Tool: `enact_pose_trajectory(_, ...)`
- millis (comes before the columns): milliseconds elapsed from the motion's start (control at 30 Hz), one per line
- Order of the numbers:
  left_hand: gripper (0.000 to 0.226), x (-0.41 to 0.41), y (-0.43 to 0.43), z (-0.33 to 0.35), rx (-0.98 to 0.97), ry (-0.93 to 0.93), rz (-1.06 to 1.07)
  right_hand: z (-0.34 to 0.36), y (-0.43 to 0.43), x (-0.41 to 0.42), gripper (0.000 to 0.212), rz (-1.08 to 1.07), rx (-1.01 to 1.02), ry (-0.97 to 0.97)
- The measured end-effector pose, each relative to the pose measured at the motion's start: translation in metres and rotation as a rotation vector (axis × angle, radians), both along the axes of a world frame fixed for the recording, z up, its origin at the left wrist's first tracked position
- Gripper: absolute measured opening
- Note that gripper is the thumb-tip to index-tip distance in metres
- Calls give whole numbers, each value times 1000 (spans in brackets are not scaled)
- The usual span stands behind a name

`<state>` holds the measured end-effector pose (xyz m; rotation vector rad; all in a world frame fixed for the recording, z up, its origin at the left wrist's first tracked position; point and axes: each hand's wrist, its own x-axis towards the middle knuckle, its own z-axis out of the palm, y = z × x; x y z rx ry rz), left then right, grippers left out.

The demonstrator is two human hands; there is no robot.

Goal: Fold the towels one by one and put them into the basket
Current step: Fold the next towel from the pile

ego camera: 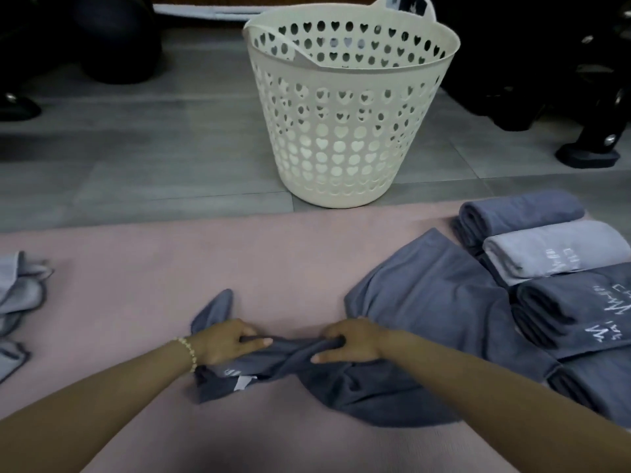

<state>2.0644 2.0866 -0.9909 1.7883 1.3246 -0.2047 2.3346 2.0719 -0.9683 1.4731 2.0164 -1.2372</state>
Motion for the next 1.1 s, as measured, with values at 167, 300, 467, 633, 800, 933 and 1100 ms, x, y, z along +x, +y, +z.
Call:
enact_pose_trajectory(167, 61, -41, 0, 36, -108, 179, -64, 24, 9, 17, 87, 59, -53, -169)
enact_pose_trajectory(300, 52, -65, -8, 43, 68, 372, -59, 19, 8, 20, 57, 51, -66, -149)
enact_pose_trajectory(467, 8, -13, -27, 23, 353, -272, 248, 10, 14, -2, 21, 23, 89, 58)
enact_pose_trajectory(633, 62, 35, -43, 16, -40, -212, -4, 29, 31, -7, 27, -260, 123, 415)
enact_pose_trajectory(800, 27, 27, -36, 23, -60, -267, 6, 35, 46, -8, 17, -460, 249, 552)
enact_pose_trajectory(933, 22, 11, -17, 43, -146, -543, 334, 38, 36, -35, 33, -339, 192, 511)
enact_pose_trajectory(1100, 27, -22, -3, 87, -302, -580, 454, 67, 22, -68, 28, -158, -120, 436)
